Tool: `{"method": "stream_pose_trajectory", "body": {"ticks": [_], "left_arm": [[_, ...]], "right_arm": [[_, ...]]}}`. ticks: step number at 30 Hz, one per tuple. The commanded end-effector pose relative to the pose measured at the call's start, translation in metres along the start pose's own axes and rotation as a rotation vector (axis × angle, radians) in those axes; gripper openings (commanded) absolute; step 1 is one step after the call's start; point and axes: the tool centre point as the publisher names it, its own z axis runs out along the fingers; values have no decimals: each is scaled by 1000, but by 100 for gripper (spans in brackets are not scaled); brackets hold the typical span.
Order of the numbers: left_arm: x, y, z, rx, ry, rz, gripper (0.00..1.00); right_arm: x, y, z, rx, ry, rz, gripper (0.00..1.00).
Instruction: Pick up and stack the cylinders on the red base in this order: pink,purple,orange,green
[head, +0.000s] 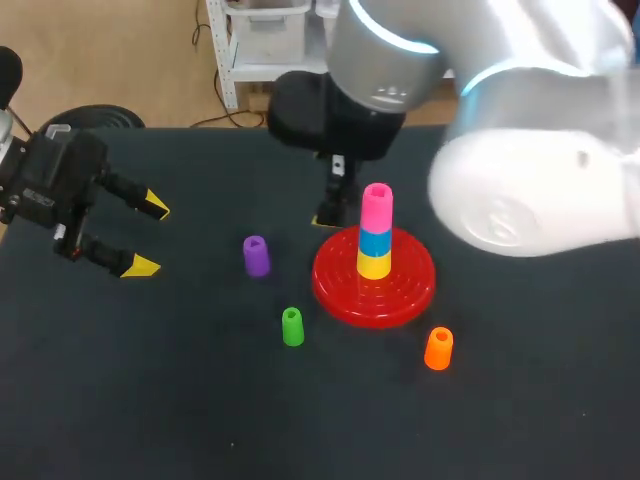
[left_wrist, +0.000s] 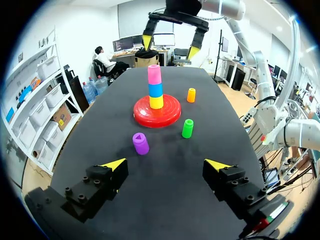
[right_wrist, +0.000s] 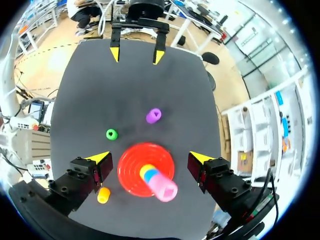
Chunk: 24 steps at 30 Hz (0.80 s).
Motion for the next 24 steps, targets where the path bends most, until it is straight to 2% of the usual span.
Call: {"method": "stream_pose_trajectory", "body": {"ticks": [1,9,24], "left_arm": [[1,0,1,-1,-2,1,100],[1,0,1,-1,-2,1,100],[1,0,1,-1,-2,1,100]], "right_arm": [[-22,-17,21,-56,8,-31,100],[-52,-18,50,-117,45,-131,100],[-65,-7,82,-188,89,-184,100]]}}
